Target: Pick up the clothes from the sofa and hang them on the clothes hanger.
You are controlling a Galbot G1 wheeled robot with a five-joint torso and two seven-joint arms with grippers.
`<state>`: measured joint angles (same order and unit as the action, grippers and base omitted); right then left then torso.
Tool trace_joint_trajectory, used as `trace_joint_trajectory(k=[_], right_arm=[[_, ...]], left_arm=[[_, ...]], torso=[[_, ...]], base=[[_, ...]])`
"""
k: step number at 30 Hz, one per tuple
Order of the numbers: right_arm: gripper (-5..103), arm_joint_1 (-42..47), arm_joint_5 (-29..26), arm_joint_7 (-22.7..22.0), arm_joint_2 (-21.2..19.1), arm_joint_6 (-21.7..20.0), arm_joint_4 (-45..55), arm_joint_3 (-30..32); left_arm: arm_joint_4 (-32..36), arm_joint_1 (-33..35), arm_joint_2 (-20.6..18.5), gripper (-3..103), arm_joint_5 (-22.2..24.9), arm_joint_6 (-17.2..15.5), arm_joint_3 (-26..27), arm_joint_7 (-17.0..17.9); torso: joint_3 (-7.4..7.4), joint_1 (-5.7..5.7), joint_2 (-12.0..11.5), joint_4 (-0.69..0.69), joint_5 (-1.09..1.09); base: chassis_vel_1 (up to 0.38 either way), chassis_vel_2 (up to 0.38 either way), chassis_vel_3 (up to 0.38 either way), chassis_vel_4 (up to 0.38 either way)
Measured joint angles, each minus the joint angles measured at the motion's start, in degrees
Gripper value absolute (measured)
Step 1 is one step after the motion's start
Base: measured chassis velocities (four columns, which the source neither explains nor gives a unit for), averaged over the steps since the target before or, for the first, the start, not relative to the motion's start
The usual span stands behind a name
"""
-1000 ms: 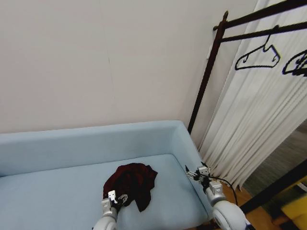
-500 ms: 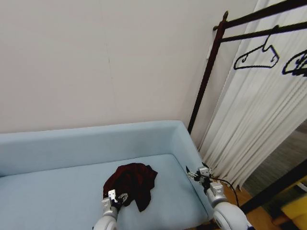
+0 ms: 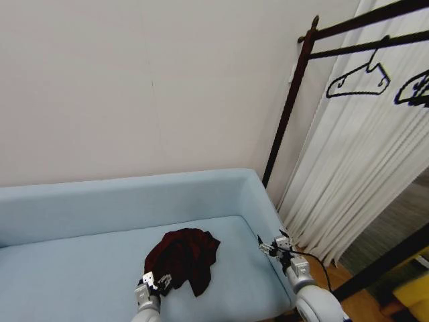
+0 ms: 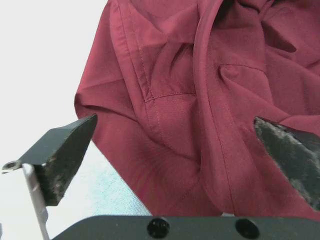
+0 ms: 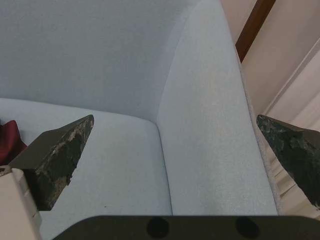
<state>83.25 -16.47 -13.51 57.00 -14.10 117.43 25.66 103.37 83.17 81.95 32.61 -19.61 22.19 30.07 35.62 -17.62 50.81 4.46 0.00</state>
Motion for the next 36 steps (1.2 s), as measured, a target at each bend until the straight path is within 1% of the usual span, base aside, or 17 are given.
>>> trace_joint_trajectory(k=[7, 9, 10, 13, 16, 19, 20, 23, 27, 29, 30, 31, 32, 33, 34, 35, 36], right_arm=[[100, -0.74, -0.04, -0.65, -0.56, -0.15, -0.75, -0.81], [100, -0.93, -0.05, -0.75, -0.55, -0.16, -0.97, -1.12], [100, -0.93, -0.05, -0.75, -0.55, -0.16, -0.97, -1.12], [100, -1.49, -0.02, -0.91, -0.29, -0.16, -1.66, -1.87], [100, -1.66, 0.07, -0.93, -0.12, -0.16, -1.94, -2.11], [100, -1.81, 0.27, -0.93, 0.18, -0.16, -2.27, -2.33], [100, -1.81, 0.27, -0.93, 0.18, -0.16, -2.27, -2.33], [100, -1.84, 0.34, -0.9, 0.25, -0.14, -2.5, -2.3], [100, -1.88, 0.47, -0.85, 0.25, -0.09, -2.73, -2.22], [100, -1.91, 0.55, -0.83, 0.31, -0.05, -2.87, -2.21], [100, -1.91, 0.55, -0.83, 0.31, -0.05, -2.87, -2.21], [100, -1.92, 0.64, -0.81, 0.37, -0.03, -2.93, -2.21], [100, -1.92, 0.64, -0.81, 0.37, -0.03, -2.93, -2.21], [100, -1.94, 0.76, -0.79, 0.42, 0.02, -3.05, -2.24], [100, -1.98, 0.91, -0.75, 0.57, 0.09, -3.28, -2.39], [100, -1.97, 0.94, -0.74, 0.6, 0.11, -3.33, -2.45], [100, -1.97, 0.94, -0.74, 0.6, 0.11, -3.33, -2.45]], left_arm=[[-1.95, -1.23, 0.04, 90, -0.51, 0.66, -0.28, -0.88], [-2.33, -1.25, 0.17, 80, -1.74, 1.09, -0.6, -1.09], [-2.33, -1.25, 0.17, 80, -1.74, 1.09, -0.6, -1.09], [-3.49, -1.42, 0.49, 64, -4.32, 1.88, -1.35, -1.31], [-4.17, -1.7, 0.56, 58, -5.07, 2.08, -1.68, -1.36], [-5.32, -2.26, 0.59, 41, -7.76, 2.9, -2.19, -1.95], [-5.32, -2.26, 0.59, 41, -7.76, 2.9, -2.19, -1.95], [-5.68, -2.58, 0.68, 27, -10.94, 3.71, -2.71, -2.28], [-5.65, -2.59, 0.84, 27, -12.33, 3.72, -3.29, -1.58], [-5.37, -2.36, 0.95, 38, -13.39, 3.72, -3.58, -1.18], [-5.37, -2.36, 0.95, 38, -13.39, 3.72, -3.58, -1.18], [-5.26, -2.26, 0.98, 44, -13.78, 3.72, -3.71, -1.01], [-5.26, -2.26, 0.98, 44, -13.78, 3.72, -3.71, -1.01], [-5.17, -2.23, 1.03, 49, -14.1, 3.72, -3.82, -0.65], [-5.1, -2.17, 1.07, 60, -14.86, 3.72, -3.97, -0.2], [-5.08, -2.14, 1.07, 66, -15.06, 3.74, -3.99, -0.18], [-5.08, -2.14, 1.07, 66, -15.06, 3.74, -3.99, -0.18]], torso=[[0.0, 0.0, 0.0, 0.0, 0.0], [0.0, 0.0, 0.0, 0.0, 0.0], [0.0, 0.0, 0.0, 0.0, 0.0], [0.0, 0.0, 0.0, 0.0, 0.0], [0.0, 0.0, 0.0, 0.0, 0.0], [0.0, 0.0, 0.0, 0.0, 0.0], [0.0, 0.0, 0.0, 0.0, 0.0], [0.0, 0.0, 0.0, 0.0, 0.0], [0.0, 0.0, 0.0, 0.0, 0.0], [0.0, 0.0, 0.0, 0.0, 0.0], [0.0, 0.0, 0.0, 0.0, 0.0], [0.0, 0.0, 0.0, 0.0, 0.0], [0.0, 0.0, 0.0, 0.0, 0.0], [0.0, 0.0, 0.0, 0.0, 0.0], [0.0, 0.0, 0.0, 0.0, 0.0], [0.0, 0.0, 0.0, 0.0, 0.0], [0.0, 0.0, 0.0, 0.0, 0.0]], base=[[0.0, 0.0, 0.0, 0.0], [0.0, 0.0, 0.0, 0.0], [0.0, 0.0, 0.0, 0.0], [0.0, 0.0, 0.0, 0.0], [0.0, 0.0, 0.0, 0.0], [0.0, 0.0, 0.0, 0.0], [0.0, 0.0, 0.0, 0.0], [0.0, 0.0, 0.0, 0.0], [0.0, 0.0, 0.0, 0.0], [0.0, 0.0, 0.0, 0.0], [0.0, 0.0, 0.0, 0.0], [0.0, 0.0, 0.0, 0.0], [0.0, 0.0, 0.0, 0.0], [0.0, 0.0, 0.0, 0.0], [0.0, 0.0, 0.0, 0.0], [0.0, 0.0, 0.0, 0.0], [0.0, 0.0, 0.0, 0.0]])
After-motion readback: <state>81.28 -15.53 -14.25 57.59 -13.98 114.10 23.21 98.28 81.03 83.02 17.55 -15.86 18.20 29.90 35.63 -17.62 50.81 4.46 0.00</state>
